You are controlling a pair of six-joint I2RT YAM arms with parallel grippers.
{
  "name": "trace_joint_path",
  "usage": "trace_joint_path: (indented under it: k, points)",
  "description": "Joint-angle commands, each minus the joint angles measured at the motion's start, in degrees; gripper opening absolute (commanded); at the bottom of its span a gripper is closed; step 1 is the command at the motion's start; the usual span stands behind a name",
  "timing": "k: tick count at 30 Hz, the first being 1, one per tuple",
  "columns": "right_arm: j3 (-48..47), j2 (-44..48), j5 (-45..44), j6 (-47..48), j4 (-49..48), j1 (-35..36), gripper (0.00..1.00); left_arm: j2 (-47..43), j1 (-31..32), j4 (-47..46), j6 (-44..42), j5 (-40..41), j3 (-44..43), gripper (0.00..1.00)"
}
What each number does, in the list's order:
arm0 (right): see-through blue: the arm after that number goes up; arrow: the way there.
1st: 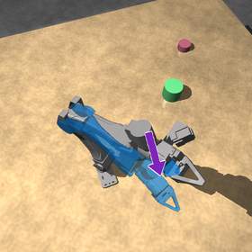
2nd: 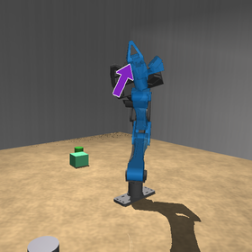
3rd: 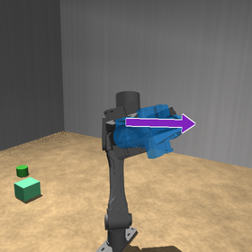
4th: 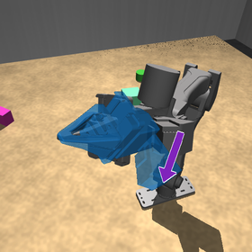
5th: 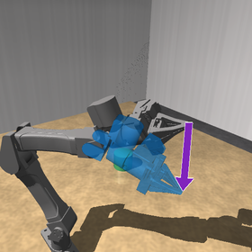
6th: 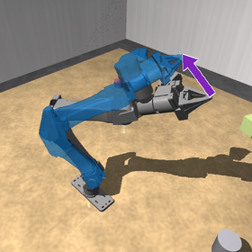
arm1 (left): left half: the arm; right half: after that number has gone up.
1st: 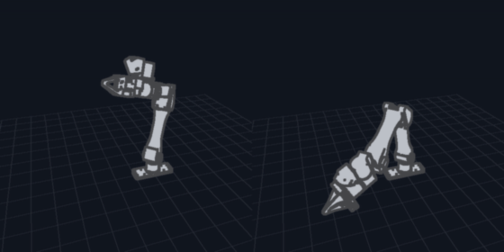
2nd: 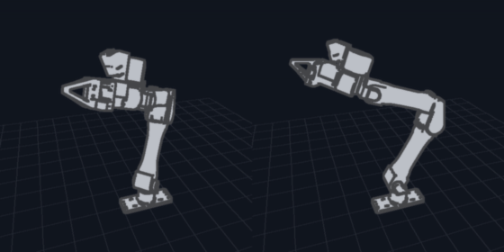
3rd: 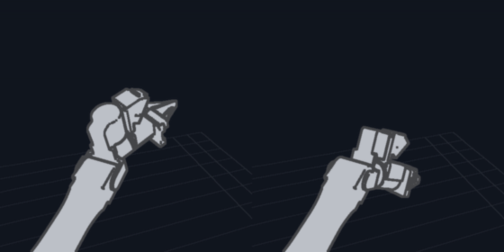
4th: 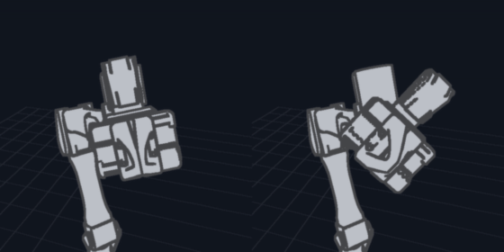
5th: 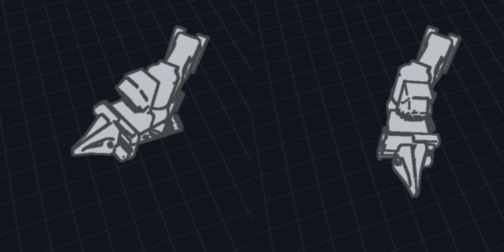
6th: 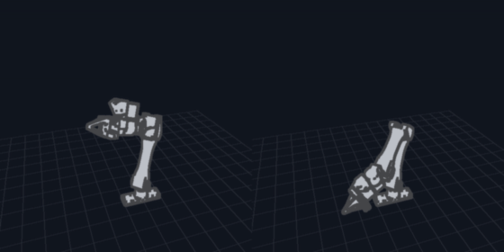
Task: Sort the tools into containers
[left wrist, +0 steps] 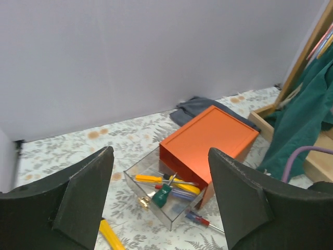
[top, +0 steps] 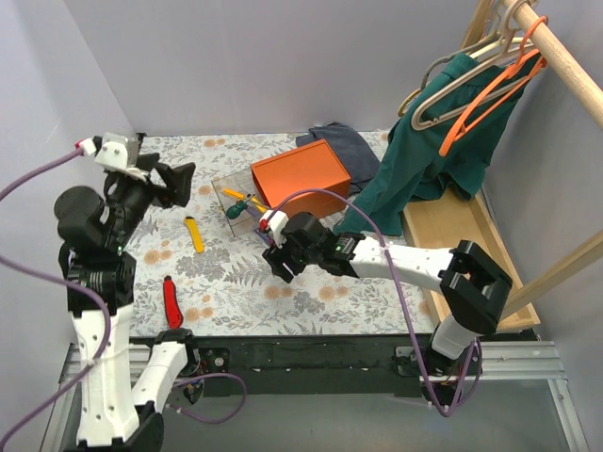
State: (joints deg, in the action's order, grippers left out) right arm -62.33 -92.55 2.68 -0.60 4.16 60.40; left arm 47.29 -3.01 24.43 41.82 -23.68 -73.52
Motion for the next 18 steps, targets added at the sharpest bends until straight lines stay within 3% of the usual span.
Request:
trace_joint_path:
  k: [1, 6, 9, 18]
  points:
    - [0.27, -3.41, -15.23, -4.84, -1.35, -0.72, 0.69, -3.25, -0.51, 5.63, -6.83, 8.81, 1.18, 0.74]
    - [0.54, -5.53, -14.98, -3.97, -3.64, -0.72, 0.65, -8.43, -0.42, 4.58, -8.51, 10.15, 5.13, 0.78]
    - [0.45, -7.37, -12.10, -2.83, -6.62, -1.07, 0.52, -9.49, -0.51, 3.88, -6.76, 9.27, 7.24, 0.78]
    - [-0.69, -12.29, -11.02, -1.33, -8.55, -2.13, 0.54, -9.67, -1.83, 3.17, -5.96, 7.33, 8.74, 0.78]
